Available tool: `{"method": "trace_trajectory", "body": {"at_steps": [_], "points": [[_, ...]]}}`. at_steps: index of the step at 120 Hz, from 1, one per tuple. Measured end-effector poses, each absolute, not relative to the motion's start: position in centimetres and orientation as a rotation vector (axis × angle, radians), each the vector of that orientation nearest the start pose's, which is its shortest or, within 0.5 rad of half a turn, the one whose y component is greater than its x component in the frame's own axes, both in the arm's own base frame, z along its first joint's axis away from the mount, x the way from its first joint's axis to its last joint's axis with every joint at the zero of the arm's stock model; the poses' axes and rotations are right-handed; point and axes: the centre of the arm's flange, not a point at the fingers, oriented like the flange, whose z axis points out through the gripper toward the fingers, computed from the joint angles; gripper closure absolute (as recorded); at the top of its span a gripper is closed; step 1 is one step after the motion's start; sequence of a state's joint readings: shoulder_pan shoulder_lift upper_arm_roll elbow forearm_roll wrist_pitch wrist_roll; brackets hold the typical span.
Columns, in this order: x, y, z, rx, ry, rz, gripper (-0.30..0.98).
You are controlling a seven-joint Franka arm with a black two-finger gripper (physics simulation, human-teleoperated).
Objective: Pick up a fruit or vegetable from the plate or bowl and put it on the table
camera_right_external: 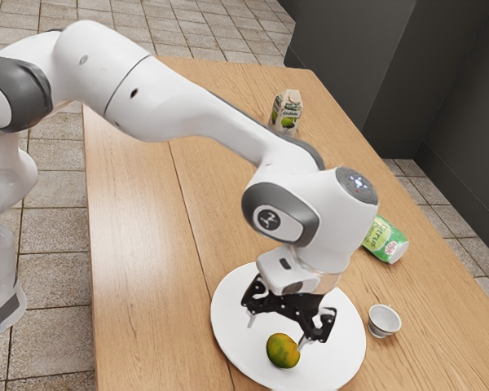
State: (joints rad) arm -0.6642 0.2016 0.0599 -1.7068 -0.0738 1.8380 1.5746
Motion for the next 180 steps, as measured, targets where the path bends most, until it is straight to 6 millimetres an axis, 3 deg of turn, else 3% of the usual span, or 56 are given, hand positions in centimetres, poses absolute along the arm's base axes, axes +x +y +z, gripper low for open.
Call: {"method": "trace_trajectory", "body": {"at_steps": [36,106,143,180], "points": [[50.2,-35.1,46.0,-1.505,2.857,0.063,0.00],[49.9,-36.3,45.0,-1.433,2.875,0.011,0.00],[51.2,-35.2,44.0,-1.454,2.856,0.018,0.00],[51.4,-35.4,43.7,-1.444,2.854,0.001,0.00]]}}
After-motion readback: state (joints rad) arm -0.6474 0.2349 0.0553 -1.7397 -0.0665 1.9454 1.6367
